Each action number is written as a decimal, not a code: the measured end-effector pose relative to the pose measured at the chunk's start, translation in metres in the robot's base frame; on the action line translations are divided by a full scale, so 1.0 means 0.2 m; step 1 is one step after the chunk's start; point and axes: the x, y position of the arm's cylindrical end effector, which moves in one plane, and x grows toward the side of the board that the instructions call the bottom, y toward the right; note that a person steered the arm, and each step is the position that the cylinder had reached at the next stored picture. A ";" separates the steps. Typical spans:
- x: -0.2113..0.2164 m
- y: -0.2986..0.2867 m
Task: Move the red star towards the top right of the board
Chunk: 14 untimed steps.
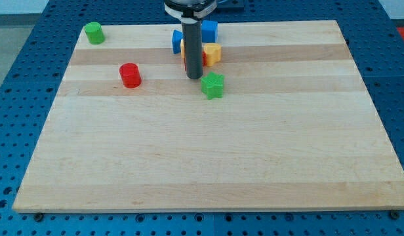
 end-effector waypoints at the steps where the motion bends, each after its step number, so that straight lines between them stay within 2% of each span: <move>1: 0.03 -0.26; 2: -0.08 -0.37; 3: -0.21 -0.34; 5: -0.14 0.14; 6: -0.13 0.48; 7: -0.09 0.47; 8: 0.12 0.49; 9: 0.09 0.58; 10: 0.08 0.44; 11: 0.05 0.44; 12: -0.11 0.54; 14: -0.19 0.97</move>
